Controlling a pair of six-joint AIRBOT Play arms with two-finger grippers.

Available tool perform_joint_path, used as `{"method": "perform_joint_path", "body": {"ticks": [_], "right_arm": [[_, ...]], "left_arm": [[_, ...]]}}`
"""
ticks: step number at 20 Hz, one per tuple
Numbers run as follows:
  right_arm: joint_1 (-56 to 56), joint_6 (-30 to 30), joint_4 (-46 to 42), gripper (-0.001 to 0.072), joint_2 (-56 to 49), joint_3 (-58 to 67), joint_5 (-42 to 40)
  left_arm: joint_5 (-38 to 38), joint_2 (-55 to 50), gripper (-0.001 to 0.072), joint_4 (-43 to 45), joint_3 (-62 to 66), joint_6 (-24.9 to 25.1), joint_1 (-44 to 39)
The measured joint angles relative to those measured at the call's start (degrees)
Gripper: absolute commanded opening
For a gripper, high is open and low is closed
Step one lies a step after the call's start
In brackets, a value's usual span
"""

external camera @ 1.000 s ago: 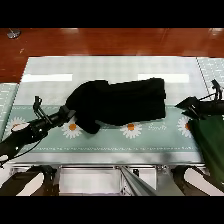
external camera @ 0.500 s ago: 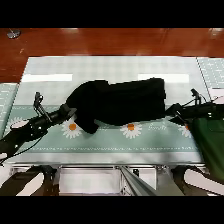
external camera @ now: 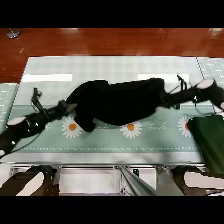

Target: Fold the shirts.

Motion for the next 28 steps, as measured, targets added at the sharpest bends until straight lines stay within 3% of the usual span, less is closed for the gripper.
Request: {"method": "perform_joint_path", "body": {"ticks": [3, 6, 11, 14, 18, 23, 28], "right_arm": [[0.5, 1.7, -1.7, 0.0017, 1.4, 16.2, 4.5], [0.7, 4.3, -3.8, 0.0017, 3.2, 37.4, 7.8], [0.8, 6.2, -8.0, 0.0017, 11.9, 58.9, 10.8], [0.8, 6.3, -12.5, 0.0017, 21.4, 61.1, 12.5], [0.8, 6.3, -19.6, 0.0017, 34.3, 58.4, 14.9], [0.9, 8.1, -27.0, 0.0017, 44.9, 55.3, 19.4], [0.9, 9.9, -26.8, 0.0018, 47.8, 50.2, 24.5]], "left_arm": [[-6.0, 0.8, 0.0027, 0.1, 11.3, -0.5, 5.4], [-11.8, 1.2, 0.0027, 3.7, 29.0, -5.6, 10.5], [-21.1, 2.3, 0.0027, 28.7, 63.5, -22.2, 15.3], [-24.4, 5.4, 0.0028, 46.3, 79.2, -30.0, 16.2], [-27.0, 12.9, 0.0028, 63.8, 88.5, -35.0, 16.2], [-30.3, 20.3, 0.0028, 81.3, 91.1, -39.1, 7.3], [-33.1, 21.2, 0.0028, 92.5, 84.0, -41.3, -2.6]]}}
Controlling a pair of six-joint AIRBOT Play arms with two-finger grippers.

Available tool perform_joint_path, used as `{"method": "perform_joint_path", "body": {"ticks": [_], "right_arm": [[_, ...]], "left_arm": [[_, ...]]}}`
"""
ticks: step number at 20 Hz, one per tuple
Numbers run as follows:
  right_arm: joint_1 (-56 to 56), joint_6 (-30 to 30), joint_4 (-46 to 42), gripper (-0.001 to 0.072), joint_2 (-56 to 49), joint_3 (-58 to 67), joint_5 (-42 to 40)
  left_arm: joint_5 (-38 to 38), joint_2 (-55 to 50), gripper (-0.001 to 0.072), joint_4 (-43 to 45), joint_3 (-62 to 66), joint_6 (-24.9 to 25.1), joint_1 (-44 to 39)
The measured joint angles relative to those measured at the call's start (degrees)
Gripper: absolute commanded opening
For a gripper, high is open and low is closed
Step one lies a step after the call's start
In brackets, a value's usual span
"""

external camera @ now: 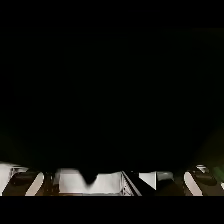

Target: Fold the shirts.

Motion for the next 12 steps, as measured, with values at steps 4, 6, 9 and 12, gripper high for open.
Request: {"method": "perform_joint_path", "body": {"ticks": [4, 6, 9, 12], "right_arm": [[0.0, -0.1, 4.9, 0.0017, -0.3, -16.0, 0.1], [0.0, -1.2, 6.2, 0.0017, -2.1, -25.8, -3.6], [0.0, -2.9, 7.7, 0.0017, -8.9, -36.3, -12.7], [0.0, -4.4, 9.6, 0.0017, -20.3, -39.4, -22.0]], "left_arm": [[1.0, -4.7, 0.0029, 3.0, -11.4, -1.0, -2.1], [3.9, -9.2, 0.0029, 3.1, -16.4, -2.1, -2.5], [8.5, -18.1, 0.0029, 2.4, -20.8, -4.6, -2.8], [14.5, -27.8, 0.0029, 0.0, -22.4, -7.0, -2.9]]}}
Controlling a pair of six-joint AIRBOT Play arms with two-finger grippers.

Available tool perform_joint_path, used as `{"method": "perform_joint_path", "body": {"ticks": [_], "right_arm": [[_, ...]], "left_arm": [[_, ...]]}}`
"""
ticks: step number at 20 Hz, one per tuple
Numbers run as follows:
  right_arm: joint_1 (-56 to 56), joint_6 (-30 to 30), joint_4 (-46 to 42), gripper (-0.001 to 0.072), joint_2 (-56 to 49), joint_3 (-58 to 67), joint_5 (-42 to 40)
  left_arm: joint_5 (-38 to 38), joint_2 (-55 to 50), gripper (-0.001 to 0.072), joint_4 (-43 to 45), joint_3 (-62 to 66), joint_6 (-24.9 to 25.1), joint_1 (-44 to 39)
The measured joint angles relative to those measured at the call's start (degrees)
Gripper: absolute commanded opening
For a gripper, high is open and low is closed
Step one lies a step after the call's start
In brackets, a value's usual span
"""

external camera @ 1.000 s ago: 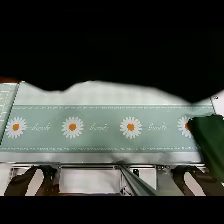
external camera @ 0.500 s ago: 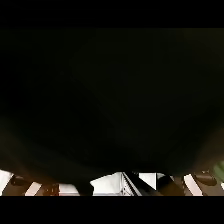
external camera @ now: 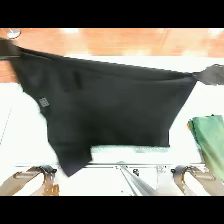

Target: Fold the shirts.

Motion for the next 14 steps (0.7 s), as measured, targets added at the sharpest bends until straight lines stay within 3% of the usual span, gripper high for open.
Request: {"method": "perform_joint_path", "body": {"ticks": [4, 8, 14], "right_arm": [[0.0, -0.9, 5.3, 0.0017, -19.3, 5.8, -8.9], [0.0, -0.9, 11.1, 0.0017, -35.8, 17.4, -12.1], [0.0, 0.5, 14.2, 0.0017, -48.1, 28.0, -12.6]], "left_arm": [[8.3, -11.3, 0.003, -3.1, -0.7, -4.3, 0.0], [14.1, -19.8, 0.003, -7.4, -0.9, -7.6, 0.0], [18.9, -27.0, 0.003, -12.0, -0.9, -9.1, 0.2]]}}
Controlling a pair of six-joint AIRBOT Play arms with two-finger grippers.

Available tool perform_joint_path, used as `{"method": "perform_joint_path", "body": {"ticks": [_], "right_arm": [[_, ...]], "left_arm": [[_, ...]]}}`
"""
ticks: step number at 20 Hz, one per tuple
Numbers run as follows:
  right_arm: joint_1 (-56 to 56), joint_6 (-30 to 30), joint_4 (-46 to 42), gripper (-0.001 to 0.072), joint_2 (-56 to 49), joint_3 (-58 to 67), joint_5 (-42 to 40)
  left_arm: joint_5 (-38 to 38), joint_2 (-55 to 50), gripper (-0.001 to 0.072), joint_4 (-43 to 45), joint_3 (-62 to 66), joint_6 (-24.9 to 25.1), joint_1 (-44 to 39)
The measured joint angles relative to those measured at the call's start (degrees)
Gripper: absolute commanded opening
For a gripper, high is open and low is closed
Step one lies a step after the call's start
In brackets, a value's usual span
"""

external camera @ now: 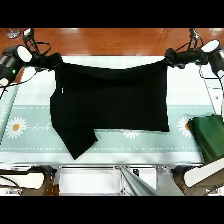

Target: Fold the shirts.

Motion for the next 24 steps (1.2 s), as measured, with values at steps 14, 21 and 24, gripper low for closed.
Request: {"method": "perform_joint_path", "body": {"ticks": [14, 21, 24], "right_arm": [[-4.5, -4.0, -2.9, 0.0053, -3.5, -3.0, 20.7], [-6.9, -0.8, -3.7, 0.0628, -1.7, -2.3, 26.8], [-11.1, -0.6, -8.2, 0.0629, 4.3, -3.7, 30.2]], "left_arm": [[-18.5, -1.4, 0.006, -6.0, -7.7, 11.9, 6.5], [-28.3, -1.2, 0.07, -6.3, -6.6, 12.9, 9.3], [-31.8, 3.3, 0.07, -6.2, -8.9, 13.4, 12.9]]}}
